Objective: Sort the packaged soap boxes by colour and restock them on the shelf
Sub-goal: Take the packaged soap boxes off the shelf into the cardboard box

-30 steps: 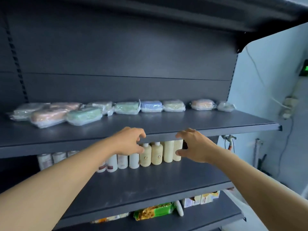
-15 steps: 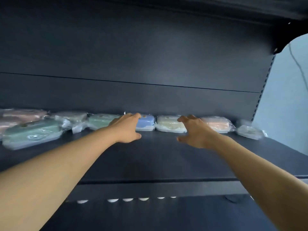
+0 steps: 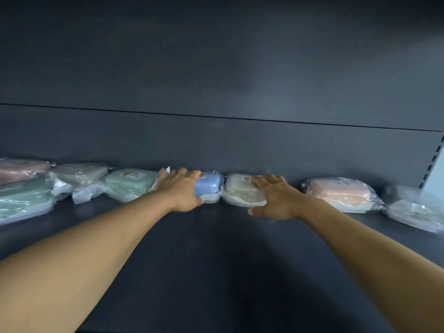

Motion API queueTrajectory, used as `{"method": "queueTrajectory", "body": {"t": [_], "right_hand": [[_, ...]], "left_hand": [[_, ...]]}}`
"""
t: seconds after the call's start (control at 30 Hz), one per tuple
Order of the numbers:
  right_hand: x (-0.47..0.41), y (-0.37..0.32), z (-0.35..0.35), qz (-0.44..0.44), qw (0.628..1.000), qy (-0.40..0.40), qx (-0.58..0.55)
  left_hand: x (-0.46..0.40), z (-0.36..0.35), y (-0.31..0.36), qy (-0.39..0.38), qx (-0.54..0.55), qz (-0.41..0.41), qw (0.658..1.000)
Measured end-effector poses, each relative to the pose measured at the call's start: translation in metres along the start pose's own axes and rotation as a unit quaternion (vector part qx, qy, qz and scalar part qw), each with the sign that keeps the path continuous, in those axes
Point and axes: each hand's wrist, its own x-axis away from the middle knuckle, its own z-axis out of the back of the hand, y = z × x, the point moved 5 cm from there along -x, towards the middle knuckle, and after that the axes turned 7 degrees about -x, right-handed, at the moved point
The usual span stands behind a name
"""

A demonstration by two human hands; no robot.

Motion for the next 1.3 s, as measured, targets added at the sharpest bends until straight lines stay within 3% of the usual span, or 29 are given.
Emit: {"method": "queueTrajectory", "body": {"t": [0.17,0.43,0.73,1.07,1.3], "right_hand": [[0.020,-0.005,0.020,0.001,0.998,0.045,0.050],[0.024,0.002,0.011,-0.068,0.996,-0.058,0.004],[0.071,-0.019,0.013,-0.070,0.998,0.000,-0.003],[0.177,-0.119,0.028,-0.072,0.995,0.063,0.004],[0.261,-0.235,-0.012,-0.085,0.995,0.037,-0.027]], "left_hand": [[0.015,0.020,0.005,0.022,-0.035,-0.014,0.999],[0.029,0.017,0.005,-0.099,0.132,-0.037,0.986],[0.084,0.031,-0.005,-0.087,0.130,-0.029,0.987],[0.204,0.077,-0.067,-0.044,0.173,-0.077,0.981],[0.318,0.082,-0.149,-0.033,0.163,-0.098,0.981]]}}
